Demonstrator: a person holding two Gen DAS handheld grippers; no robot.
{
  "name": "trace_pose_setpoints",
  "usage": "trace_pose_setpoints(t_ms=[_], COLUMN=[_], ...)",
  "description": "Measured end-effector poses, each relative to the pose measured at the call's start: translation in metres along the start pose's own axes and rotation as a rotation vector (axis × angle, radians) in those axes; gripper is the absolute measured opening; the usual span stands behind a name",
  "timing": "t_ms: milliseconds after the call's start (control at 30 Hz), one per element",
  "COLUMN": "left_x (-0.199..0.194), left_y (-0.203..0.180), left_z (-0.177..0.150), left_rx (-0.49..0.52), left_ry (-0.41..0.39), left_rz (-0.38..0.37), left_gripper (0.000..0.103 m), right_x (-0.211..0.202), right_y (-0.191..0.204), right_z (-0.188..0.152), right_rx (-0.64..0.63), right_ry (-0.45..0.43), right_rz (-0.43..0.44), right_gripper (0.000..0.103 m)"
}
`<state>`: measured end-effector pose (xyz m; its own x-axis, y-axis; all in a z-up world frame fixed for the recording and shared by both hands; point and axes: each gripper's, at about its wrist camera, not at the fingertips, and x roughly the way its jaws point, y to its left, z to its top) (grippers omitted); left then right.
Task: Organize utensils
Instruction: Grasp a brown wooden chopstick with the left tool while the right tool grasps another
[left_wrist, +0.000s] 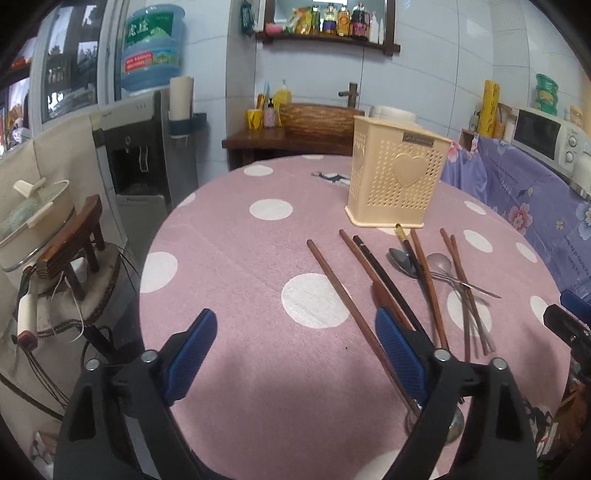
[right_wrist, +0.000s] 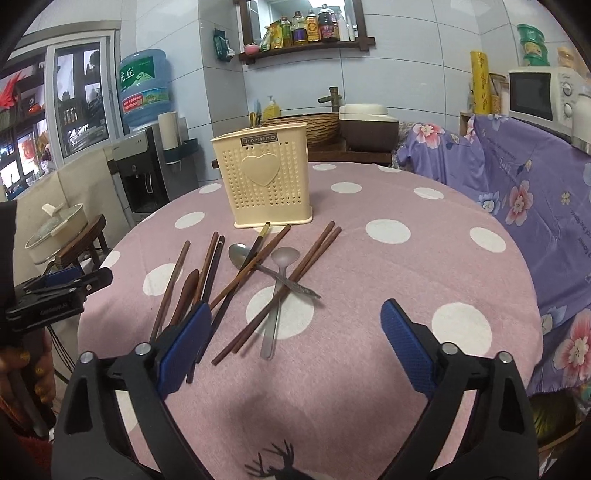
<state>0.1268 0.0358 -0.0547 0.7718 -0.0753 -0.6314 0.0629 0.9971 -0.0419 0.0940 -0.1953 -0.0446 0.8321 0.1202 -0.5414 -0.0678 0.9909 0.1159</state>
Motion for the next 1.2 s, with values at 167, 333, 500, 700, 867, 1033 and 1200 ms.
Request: trace_pose_setpoints(t_ms=[167,333,500,700,867,1033,1200], left_x=[0.029,0.052,0.067,0.081,0.089,0.097,0.101], left_y=[-0.002,-0.008,-0.012,-0.011,-0.01,-0.011,-0.012], left_z=[0.016,0.032,0.041,0.044,0.049,0.054,0.056], left_rx=[-0.01,-0.015,-0.022,-0.034,-0.035,-0.029,-0.046], left_ry=[0.098,0.155,0.19,0.226,0.238,0.244,0.24], left_rz=[-0.045,-0.078,-0.085,-0.092,-0.097,-0.081,-0.074], left_gripper=[0.063,0.049,0.041,0.039,0.039,0.038,0.038], right_x=[0.02,0.047,0.072,0.097,0.117,0.152,0.188], right_y=[0.013,0.017,0.018,-0.007,-0.011,0.006,0.026], right_z=[0.009,0.021,0.031,0.047,0.058,0.076,0.092], right_rx=[-0.038,-0.02,-0.014,0.071,0.101,0.12,0.102], right_ry=[0.034,0.114,0.15,0.205,0.238,0.297,0.325], right_rz=[0.001,0.037,0.029,-0.022,0.006,0.067,-0.012], right_gripper=[0.081,0.058,0.05,0.042,0.039,0.032,0.029])
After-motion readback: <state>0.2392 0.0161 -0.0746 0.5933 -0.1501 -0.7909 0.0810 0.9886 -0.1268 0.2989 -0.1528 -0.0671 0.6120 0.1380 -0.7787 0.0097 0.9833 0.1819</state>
